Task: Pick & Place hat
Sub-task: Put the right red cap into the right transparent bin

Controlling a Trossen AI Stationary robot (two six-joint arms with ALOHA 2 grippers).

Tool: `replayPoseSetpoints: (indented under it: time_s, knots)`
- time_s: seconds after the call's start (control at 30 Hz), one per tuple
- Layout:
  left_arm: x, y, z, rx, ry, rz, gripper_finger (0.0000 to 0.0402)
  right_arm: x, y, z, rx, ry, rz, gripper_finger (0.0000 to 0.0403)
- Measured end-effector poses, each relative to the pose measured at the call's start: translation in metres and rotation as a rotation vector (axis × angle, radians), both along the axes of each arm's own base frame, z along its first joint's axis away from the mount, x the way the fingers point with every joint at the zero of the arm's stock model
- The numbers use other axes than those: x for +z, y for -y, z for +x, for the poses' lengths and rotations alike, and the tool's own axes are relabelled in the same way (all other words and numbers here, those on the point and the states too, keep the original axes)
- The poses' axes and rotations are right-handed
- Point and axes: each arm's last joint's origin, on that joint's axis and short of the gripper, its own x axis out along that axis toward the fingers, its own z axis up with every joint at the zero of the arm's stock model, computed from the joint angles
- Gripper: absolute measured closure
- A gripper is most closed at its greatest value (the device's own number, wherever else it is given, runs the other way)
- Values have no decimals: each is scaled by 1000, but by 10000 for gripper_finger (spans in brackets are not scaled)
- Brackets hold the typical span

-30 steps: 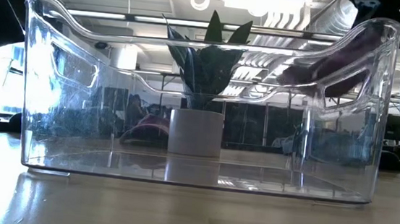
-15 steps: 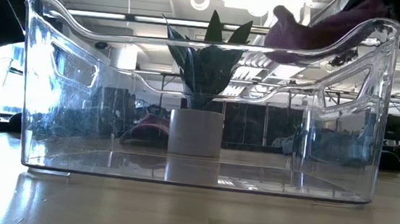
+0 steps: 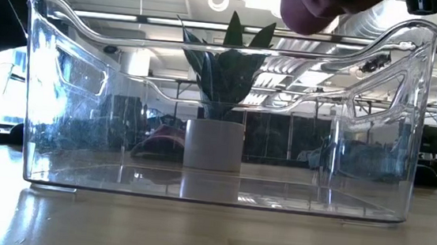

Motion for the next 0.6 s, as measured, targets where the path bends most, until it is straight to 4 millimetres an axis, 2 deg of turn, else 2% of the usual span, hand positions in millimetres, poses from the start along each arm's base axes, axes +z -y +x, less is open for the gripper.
replayPoseSetpoints:
  time_s: [0.13, 0.3, 0.5, 0.6]
  knots:
    - [0, -1, -1, 60, 3, 34, 180, 0, -1, 0, 21, 0, 6, 394]
    - [-3, 6, -5, 36, -50, 45, 258, -2, -1, -1, 34, -16, 10, 391]
    - [-11, 25, -17, -150, -200, -17, 380, -16, -2, -5, 53, -182, 13, 395]
    - [-16, 36, -21, -241, -261, -70, 391, -21, -3, -4, 88, -247, -1, 395]
